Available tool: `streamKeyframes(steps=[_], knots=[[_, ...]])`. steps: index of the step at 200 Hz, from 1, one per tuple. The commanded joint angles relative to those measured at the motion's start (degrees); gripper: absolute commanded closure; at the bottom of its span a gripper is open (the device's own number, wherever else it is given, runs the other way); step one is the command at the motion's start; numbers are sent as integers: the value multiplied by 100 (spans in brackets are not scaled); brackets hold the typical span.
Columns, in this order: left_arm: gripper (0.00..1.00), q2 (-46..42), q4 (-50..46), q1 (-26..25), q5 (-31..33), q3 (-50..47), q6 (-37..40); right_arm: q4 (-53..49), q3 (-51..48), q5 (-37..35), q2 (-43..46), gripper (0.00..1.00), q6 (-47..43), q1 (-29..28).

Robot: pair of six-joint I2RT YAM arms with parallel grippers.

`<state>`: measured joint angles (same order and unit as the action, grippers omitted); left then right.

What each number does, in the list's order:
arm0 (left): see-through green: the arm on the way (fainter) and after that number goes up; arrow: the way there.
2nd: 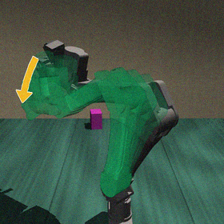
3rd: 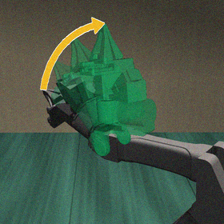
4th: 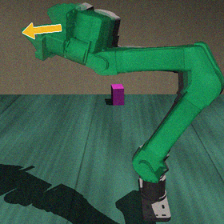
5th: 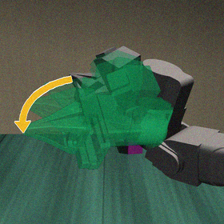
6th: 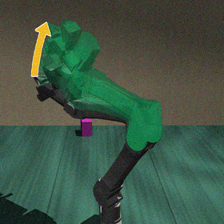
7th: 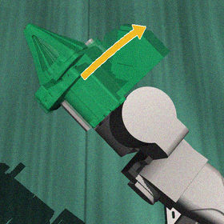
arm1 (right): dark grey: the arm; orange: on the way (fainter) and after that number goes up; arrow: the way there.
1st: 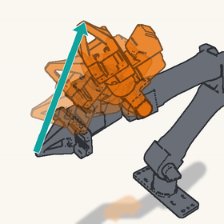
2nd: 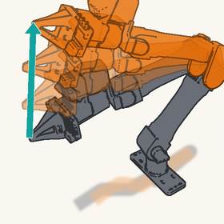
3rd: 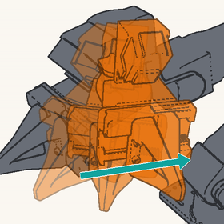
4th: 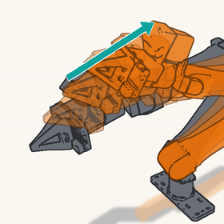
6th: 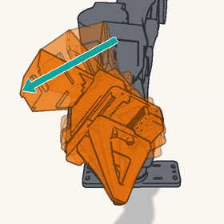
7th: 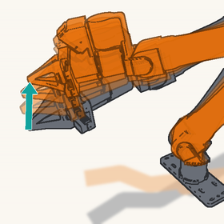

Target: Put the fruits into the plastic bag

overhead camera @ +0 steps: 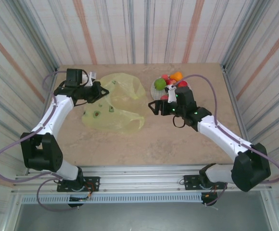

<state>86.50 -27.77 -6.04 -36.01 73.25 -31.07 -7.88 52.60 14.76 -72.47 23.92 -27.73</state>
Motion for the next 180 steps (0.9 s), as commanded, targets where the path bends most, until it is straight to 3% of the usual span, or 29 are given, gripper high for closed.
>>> streamKeyframes(steps=[1,61,113,180], knots=[[100,86,246,59,-258,-166,-122,-520,-43,-355,-15,7,394,314],[100,124,574,147,-656,-424,-259,-39,252,-1168,-1352,8,1517,718],[100,47,685,146,-776,-514,-307,128,866,-1208,-2522,9,1680,757],[100,65,737,147,-873,-544,-343,225,1295,-1388,-3278,12,1768,757]])
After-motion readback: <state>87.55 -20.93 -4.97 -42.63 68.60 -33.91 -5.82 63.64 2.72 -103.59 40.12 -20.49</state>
